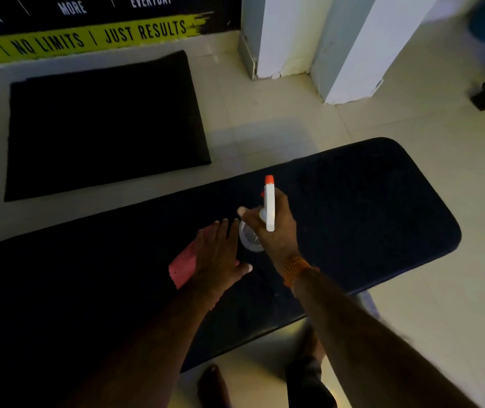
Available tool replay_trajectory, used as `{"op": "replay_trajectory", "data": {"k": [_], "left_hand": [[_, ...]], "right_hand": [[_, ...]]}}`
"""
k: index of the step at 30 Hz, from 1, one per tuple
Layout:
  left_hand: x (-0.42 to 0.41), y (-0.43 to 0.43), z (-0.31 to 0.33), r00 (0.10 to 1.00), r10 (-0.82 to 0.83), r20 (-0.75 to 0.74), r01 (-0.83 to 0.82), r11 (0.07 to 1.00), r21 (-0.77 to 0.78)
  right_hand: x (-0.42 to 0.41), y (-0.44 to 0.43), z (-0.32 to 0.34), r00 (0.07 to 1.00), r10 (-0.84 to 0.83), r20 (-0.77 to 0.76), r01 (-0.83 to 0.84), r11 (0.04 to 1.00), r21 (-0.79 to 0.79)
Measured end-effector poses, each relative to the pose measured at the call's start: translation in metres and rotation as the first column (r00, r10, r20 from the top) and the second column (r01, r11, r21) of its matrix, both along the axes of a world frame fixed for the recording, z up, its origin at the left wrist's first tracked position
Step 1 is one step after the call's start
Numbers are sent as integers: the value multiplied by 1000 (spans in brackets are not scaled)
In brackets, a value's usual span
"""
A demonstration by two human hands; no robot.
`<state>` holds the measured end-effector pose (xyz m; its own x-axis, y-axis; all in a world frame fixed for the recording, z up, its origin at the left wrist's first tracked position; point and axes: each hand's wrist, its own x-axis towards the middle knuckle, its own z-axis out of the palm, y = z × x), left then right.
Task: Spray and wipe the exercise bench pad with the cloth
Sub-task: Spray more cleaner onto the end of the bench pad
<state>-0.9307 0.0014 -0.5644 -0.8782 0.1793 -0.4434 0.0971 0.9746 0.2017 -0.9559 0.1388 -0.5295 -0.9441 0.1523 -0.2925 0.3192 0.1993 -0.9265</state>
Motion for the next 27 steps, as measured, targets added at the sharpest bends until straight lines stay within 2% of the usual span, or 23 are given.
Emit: {"op": "replay_trajectory", "data": {"k": [4, 8, 13, 17, 20, 23, 25, 27], "left_hand": [[-13, 17, -7, 999, 47, -8, -47, 998, 30], [-24, 56, -11, 1000, 4, -17, -4, 1000, -16], [-59, 138, -16, 993, -113, 31, 114, 992, -57], [-84, 225, -19, 981, -185, 51, 185, 983, 9], [-95, 277, -24, 976, -167, 141, 162, 986, 46], [-95, 301, -37, 962, -161, 222, 171, 985, -25], [-90, 305, -42, 962, -171, 212, 195, 976, -99], [-89, 307, -43, 962, -170, 212, 198, 973, -121]], "right_hand": [[-17, 14, 1, 984, -172, -37, 165, 974, -155], [-21, 68, 2, 957, -280, -72, 259, 942, -214], [-27, 163, -1, 931, -355, 87, 365, 881, -302], [-34, 243, -4, 886, -392, 246, 452, 850, -273], [-41, 290, -10, 836, -410, 363, 501, 841, -204], [-40, 320, -18, 780, -426, 459, 521, 848, -98], [-34, 336, -26, 769, -437, 467, 532, 842, -88], [-22, 347, -28, 782, -380, 494, 483, 870, -95]]}}
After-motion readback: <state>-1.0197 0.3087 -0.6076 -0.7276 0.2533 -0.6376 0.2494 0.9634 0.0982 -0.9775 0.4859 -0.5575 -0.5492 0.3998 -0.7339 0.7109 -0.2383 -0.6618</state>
